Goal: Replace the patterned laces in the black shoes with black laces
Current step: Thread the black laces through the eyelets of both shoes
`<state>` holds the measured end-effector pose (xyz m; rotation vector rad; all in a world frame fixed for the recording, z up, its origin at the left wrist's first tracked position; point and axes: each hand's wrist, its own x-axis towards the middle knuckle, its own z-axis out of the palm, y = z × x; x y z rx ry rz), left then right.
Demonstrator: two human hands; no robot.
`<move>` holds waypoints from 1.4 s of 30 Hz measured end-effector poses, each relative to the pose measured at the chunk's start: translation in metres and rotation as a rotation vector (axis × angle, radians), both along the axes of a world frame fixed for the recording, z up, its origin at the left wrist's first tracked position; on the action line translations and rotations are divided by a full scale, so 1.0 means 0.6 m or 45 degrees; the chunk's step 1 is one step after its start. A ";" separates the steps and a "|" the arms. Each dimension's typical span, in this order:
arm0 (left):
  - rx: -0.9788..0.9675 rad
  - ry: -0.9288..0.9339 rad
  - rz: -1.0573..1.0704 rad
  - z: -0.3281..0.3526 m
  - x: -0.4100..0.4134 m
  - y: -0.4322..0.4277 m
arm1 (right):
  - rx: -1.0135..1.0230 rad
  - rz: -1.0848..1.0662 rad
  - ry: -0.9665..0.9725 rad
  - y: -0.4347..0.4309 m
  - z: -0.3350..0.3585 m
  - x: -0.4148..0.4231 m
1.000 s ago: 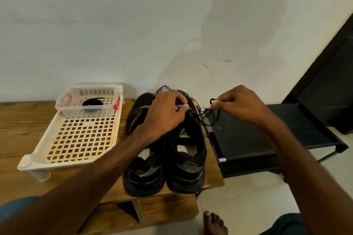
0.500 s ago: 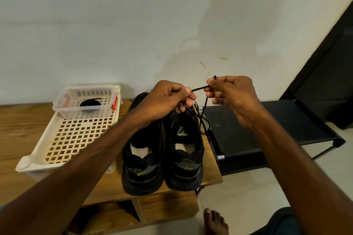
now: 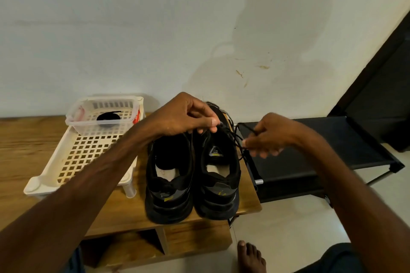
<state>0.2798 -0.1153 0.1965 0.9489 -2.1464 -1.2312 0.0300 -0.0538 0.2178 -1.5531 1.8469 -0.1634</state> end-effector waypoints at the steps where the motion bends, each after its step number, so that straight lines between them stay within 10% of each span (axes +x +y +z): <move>1: -0.034 -0.041 -0.045 -0.003 -0.001 0.000 | 0.012 0.021 0.143 -0.002 -0.007 0.003; 8: -0.121 -0.274 -0.194 -0.011 -0.009 0.001 | -0.596 -0.084 0.314 -0.045 -0.039 0.024; 20: -0.124 -0.188 -0.065 -0.039 -0.020 0.007 | -0.448 0.185 0.278 -0.084 -0.066 0.039; 29: -0.121 0.003 0.048 -0.015 -0.032 0.025 | -0.345 -0.182 -1.367 -0.033 0.033 0.044; 42: 0.511 0.745 0.189 0.021 0.021 -0.010 | -0.562 -0.807 -1.413 -0.043 0.006 0.010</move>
